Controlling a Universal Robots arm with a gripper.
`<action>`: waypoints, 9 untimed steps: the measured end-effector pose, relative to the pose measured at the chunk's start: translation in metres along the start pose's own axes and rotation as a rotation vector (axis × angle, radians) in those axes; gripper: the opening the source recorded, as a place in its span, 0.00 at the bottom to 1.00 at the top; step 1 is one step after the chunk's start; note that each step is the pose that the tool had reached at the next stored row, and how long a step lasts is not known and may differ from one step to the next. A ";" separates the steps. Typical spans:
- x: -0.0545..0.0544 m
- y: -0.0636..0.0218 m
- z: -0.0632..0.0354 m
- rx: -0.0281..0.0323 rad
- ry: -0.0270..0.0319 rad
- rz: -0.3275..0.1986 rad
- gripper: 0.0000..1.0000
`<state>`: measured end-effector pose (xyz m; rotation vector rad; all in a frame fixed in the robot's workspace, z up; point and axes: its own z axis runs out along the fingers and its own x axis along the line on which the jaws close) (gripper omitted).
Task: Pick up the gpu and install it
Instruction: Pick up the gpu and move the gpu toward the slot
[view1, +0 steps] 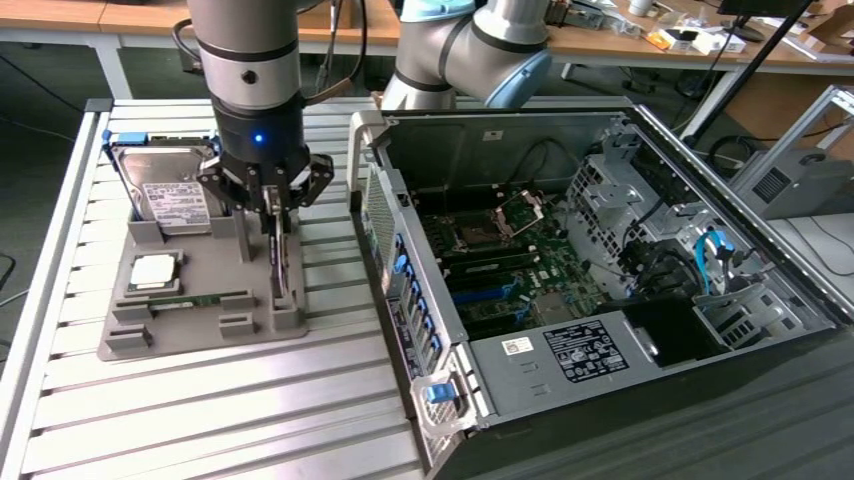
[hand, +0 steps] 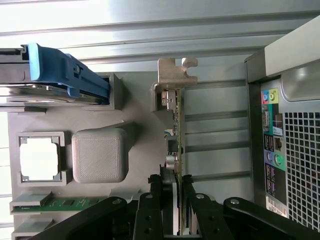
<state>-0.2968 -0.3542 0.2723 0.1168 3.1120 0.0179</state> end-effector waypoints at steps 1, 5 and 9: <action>0.000 0.0000 -0.0002 0.0000 0.0000 0.000 0.27; 0.000 0.0000 -0.0014 0.0000 0.0000 0.000 0.27; 0.000 0.0000 -0.0028 0.0000 0.0000 0.000 0.27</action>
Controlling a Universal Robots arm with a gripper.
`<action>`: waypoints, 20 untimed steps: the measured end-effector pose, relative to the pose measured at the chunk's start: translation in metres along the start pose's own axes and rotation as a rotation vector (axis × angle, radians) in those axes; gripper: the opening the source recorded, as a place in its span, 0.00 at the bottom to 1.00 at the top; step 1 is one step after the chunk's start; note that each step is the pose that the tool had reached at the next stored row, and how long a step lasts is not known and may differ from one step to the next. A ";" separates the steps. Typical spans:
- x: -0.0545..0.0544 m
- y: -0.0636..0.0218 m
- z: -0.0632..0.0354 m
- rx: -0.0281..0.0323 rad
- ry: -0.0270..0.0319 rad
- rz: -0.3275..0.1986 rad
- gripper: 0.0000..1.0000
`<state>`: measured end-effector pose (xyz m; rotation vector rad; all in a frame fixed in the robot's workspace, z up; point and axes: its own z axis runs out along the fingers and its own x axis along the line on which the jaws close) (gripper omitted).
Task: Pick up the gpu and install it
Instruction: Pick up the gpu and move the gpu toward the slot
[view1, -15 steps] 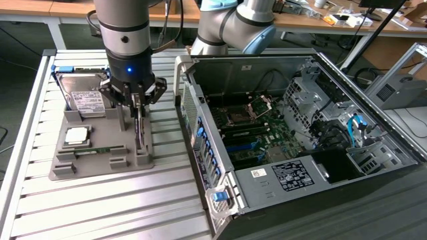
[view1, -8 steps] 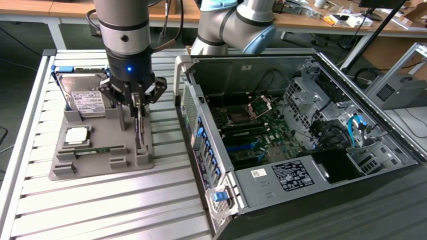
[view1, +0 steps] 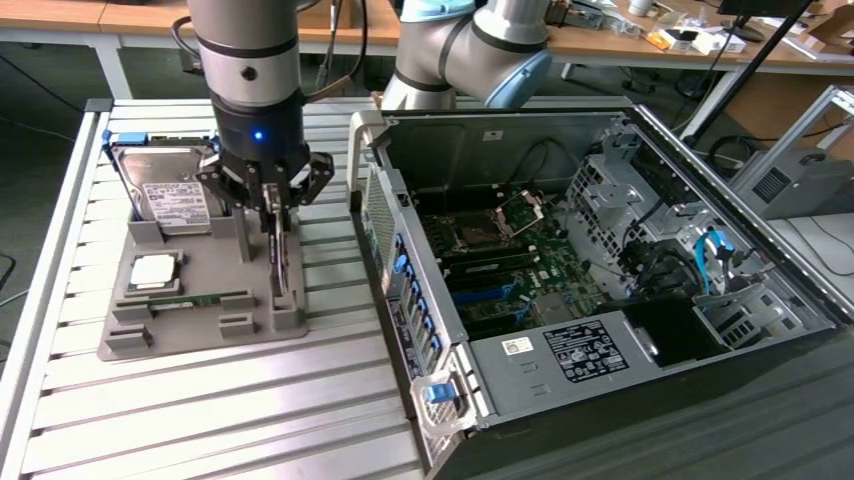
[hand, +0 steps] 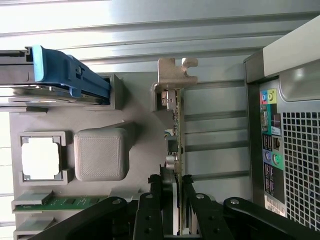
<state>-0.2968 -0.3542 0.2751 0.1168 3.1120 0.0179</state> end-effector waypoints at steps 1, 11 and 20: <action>0.000 0.0000 -0.0002 0.0000 0.0000 0.000 0.27; 0.000 0.0000 -0.0023 -0.0001 0.0000 0.000 0.27; 0.000 0.0001 -0.0061 0.0000 0.0000 0.000 0.27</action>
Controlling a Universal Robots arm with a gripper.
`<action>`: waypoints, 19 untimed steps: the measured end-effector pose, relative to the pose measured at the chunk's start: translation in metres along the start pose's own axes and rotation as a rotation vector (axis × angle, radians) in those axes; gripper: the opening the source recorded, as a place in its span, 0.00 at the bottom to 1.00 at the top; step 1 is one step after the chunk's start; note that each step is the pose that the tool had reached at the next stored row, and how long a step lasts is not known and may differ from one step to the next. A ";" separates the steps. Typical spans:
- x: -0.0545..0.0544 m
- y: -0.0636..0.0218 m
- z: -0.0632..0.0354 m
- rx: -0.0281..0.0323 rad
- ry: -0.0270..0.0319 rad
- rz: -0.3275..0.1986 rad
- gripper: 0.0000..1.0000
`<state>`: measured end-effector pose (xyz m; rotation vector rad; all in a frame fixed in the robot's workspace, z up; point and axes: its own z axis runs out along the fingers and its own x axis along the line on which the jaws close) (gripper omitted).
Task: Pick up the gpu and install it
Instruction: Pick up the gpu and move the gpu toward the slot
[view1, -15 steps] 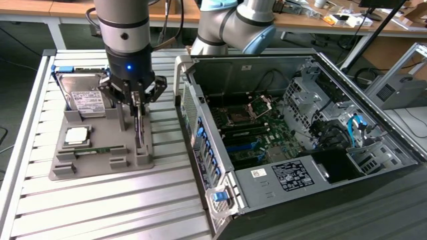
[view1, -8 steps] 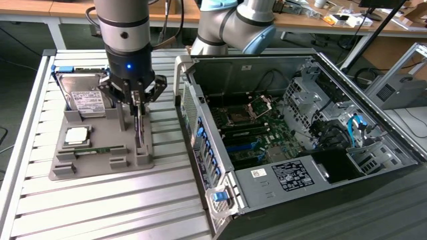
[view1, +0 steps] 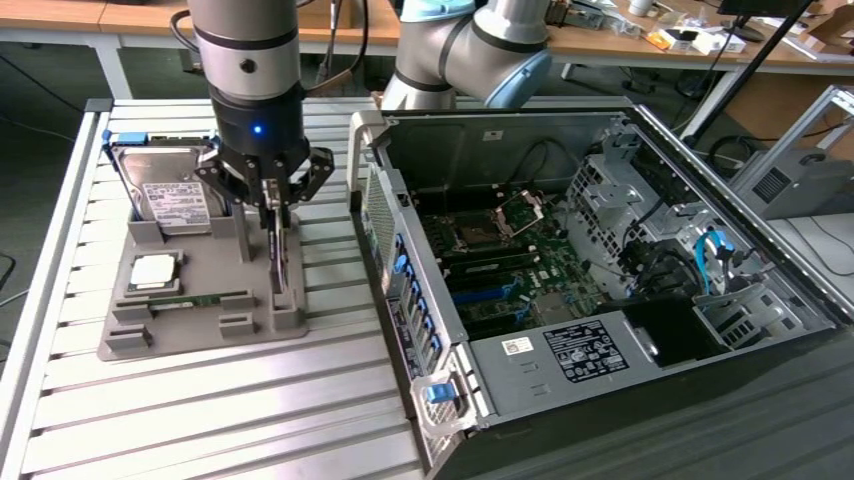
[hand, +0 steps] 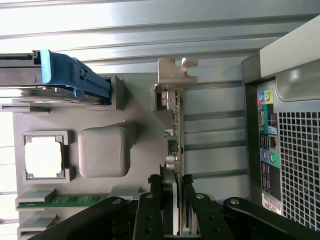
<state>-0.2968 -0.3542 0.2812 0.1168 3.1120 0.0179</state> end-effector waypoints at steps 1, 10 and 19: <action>0.000 0.0000 -0.0001 0.0000 0.0000 0.000 0.27; 0.000 0.0000 -0.0027 0.0000 0.0001 0.000 0.27; 0.000 0.0000 -0.0047 0.0001 0.0001 0.000 0.27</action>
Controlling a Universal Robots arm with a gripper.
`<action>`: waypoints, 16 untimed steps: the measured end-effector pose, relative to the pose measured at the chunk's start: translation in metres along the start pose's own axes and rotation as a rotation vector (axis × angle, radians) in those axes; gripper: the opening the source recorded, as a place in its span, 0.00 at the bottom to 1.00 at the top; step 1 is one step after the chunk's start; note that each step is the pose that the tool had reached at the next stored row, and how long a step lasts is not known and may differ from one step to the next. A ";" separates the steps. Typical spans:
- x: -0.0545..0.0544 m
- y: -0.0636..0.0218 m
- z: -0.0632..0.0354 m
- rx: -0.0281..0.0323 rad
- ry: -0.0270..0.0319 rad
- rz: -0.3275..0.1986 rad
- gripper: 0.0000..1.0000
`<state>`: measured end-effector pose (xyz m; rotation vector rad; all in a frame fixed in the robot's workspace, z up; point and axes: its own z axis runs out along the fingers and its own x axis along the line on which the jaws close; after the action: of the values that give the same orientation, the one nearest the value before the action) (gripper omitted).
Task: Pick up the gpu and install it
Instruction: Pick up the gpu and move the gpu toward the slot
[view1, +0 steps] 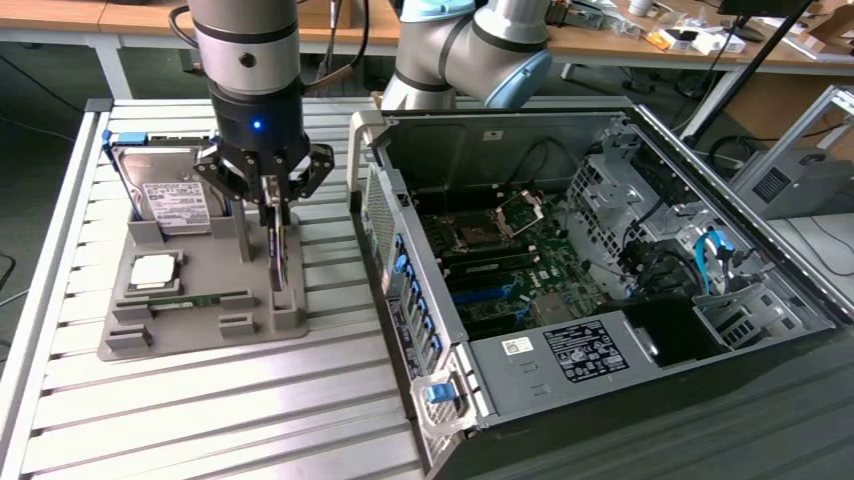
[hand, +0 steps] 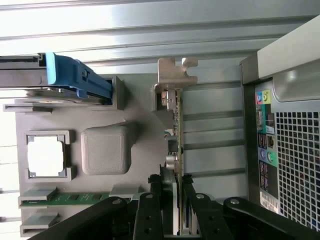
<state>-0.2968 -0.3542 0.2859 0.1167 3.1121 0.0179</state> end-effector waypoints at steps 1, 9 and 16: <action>0.000 0.0000 -0.0002 0.0000 0.0000 0.000 0.27; 0.000 0.0000 -0.0036 0.0000 0.0000 0.000 0.27; 0.000 0.0001 -0.0055 0.0000 -0.0001 0.000 0.27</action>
<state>-0.2968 -0.3542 0.2914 0.1168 3.1120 0.0179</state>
